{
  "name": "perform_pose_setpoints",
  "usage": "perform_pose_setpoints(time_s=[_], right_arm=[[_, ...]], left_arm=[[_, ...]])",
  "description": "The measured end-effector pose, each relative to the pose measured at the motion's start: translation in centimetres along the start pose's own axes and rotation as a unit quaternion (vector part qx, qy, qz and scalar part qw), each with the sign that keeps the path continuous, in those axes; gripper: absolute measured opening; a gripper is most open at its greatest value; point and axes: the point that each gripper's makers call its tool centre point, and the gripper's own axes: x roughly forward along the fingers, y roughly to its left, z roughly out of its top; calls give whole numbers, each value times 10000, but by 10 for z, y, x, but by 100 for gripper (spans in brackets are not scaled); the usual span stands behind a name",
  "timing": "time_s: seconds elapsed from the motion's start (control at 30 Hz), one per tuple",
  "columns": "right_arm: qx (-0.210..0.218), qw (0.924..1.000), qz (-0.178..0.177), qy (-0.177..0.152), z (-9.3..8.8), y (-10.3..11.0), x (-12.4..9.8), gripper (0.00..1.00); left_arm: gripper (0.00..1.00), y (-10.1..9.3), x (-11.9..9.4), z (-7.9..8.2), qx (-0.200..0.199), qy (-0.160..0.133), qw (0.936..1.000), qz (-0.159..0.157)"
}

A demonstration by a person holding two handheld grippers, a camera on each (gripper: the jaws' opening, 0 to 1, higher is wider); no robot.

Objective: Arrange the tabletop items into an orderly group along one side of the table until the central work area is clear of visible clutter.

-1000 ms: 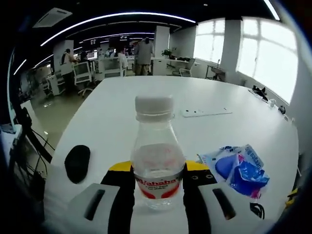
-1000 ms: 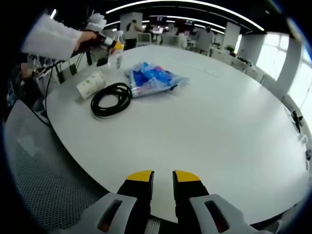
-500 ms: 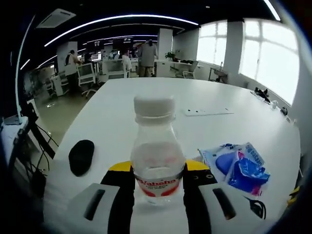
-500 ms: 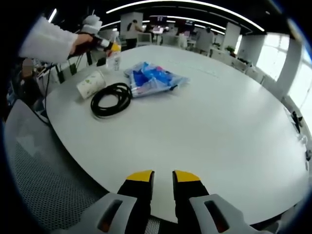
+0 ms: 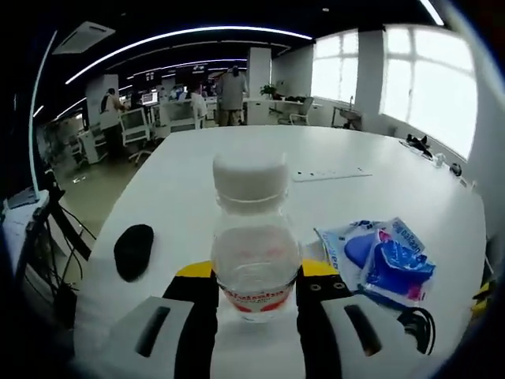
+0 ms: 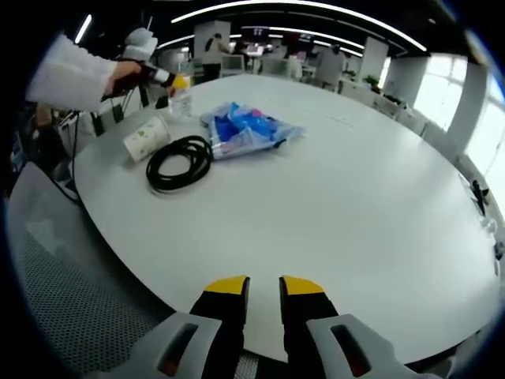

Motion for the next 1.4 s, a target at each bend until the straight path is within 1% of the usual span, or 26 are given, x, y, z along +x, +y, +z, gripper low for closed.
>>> perform_pose_setpoints(time_s=[0.1,0.17,0.23,0.33,0.47,0.57,0.6,0.63,0.67,0.7,0.73,0.77,0.8,0.83,0.87,0.9,0.93,1.0,1.03,1.07,1.17,1.3,1.37,1.4], right_arm=[[7,10000,-7,-16,1,0,0,13],[3,10000,-5,-16,1,0,0,13],[0,10000,-9,-20,1,-1,0,13],[17,10000,-17,-30,1,-1,0,14],[3,10000,-16,-32,1,-1,0,14],[-6,10000,-12,-36,1,-1,0,14],[-6,10000,-10,-38,2,-1,0,14],[-8,10000,-7,-38,2,-1,0,14],[-12,10000,-5,-39,2,0,0,14],[-10,10000,-5,-46,2,0,0,14],[-2,10000,-8,-58,2,0,0,14],[4,10000,-12,-61,2,0,0,14],[12,10000,-16,-60,2,-1,-1,14],[13,10000,-14,-59,2,0,-1,14],[3,10000,-6,-64,2,0,-1,14],[-9,10000,0,-65,3,0,-1,14],[-24,10000,4,-63,3,1,-1,14],[-24,10000,3,-50,2,1,-1,14],[-19,10000,-1,-45,2,1,-1,14],[-12,10000,-8,-44,2,0,-1,14],[-30,10000,3,-51,2,1,-1,14],[-42,10000,5,-55,2,1,-1,14],[-30,10000,1,-59,2,1,-1,14],[-22,10000,-9,-66,2,1,-1,14]], left_arm=[[38,-2,-2,-2,24,-17,10000,5],[38,-4,-3,-2,178,-25,9998,5],[38,-6,-3,-3,230,-25,9997,-13],[38,-7,-3,-2,196,-35,9998,-56],[39,-7,-6,2,189,-86,9997,-100],[40,-7,-11,9,160,-230,9995,-133],[41,-6,-14,14,70,-350,9993,-127],[42,-4,-16,17,-70,-390,9992,-70],[44,-3,-20,21,-301,-476,9984,-33],[48,-4,-24,25,-529,-638,9965,-78],[54,-8,-30,30,-702,-863,9936,-189],[63,-10,-34,30,-706,-933,9928,-262],[70,-11,-39,27,-643,-914,9933,-280],[74,-13,-46,25,-551,-979,9933,-265],[77,-14,-52,24,-485,-1033,9931,-270],[78,-18,-62,20,-439,-1040,9931,-306],[79,-19,-68,17,-440,-1038,9931,-333],[82,-22,-87,10,-538,-1077,9919,-393],[84,-24,-100,7,-628,-1176,9903,-381],[89,-25,-108,4,-678,-1225,9894,-389],[97,-37,-134,-8,-602,-1347,9880,-464],[100,-55,-161,-27,-207,-1265,9907,-458],[100,-65,-172,-37,-164,-1220,9914,-440],[100,-72,-177,-43,-57,-1182,9921,-420]])
